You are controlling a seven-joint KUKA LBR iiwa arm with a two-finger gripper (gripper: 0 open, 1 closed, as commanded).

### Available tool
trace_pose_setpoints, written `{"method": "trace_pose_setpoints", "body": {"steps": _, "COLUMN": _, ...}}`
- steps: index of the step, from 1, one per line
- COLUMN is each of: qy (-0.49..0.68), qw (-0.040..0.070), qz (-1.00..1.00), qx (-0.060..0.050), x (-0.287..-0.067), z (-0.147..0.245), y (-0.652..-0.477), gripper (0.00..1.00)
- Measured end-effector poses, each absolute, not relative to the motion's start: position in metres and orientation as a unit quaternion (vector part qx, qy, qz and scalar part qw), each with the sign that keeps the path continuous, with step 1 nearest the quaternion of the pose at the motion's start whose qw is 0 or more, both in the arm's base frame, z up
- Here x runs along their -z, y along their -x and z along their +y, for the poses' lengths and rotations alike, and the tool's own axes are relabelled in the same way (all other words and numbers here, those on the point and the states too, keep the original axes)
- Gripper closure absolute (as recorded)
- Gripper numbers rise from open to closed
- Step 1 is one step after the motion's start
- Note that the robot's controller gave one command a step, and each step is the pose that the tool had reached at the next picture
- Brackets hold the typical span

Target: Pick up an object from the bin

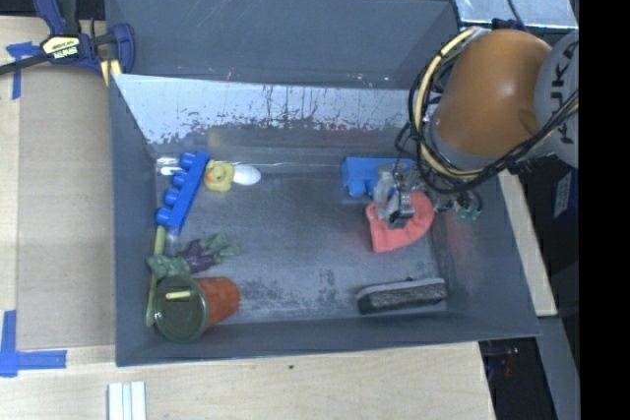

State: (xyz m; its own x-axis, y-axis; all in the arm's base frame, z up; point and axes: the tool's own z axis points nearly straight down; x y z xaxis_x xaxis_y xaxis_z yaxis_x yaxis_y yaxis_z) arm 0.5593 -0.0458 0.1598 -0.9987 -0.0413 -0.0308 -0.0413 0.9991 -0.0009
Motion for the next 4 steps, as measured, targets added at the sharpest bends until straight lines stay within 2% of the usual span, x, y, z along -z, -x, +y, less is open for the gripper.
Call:
{"method": "trace_pose_setpoints", "body": {"steps": 1, "qy": 0.043, "qw": 0.016, "qz": 0.999, "qx": 0.001, "x": -0.139, "z": -0.030, "y": -0.549, "gripper": 1.00}}
{"method": "trace_pose_setpoints", "body": {"steps": 2, "qy": 0.003, "qw": 0.018, "qz": 1.000, "qx": 0.000, "x": -0.104, "z": -0.019, "y": -0.555, "gripper": 1.00}}
{"method": "trace_pose_setpoints", "body": {"steps": 4, "qy": 0.013, "qw": 0.018, "qz": 1.000, "qx": 0.000, "x": -0.115, "z": -0.007, "y": -0.549, "gripper": 1.00}}
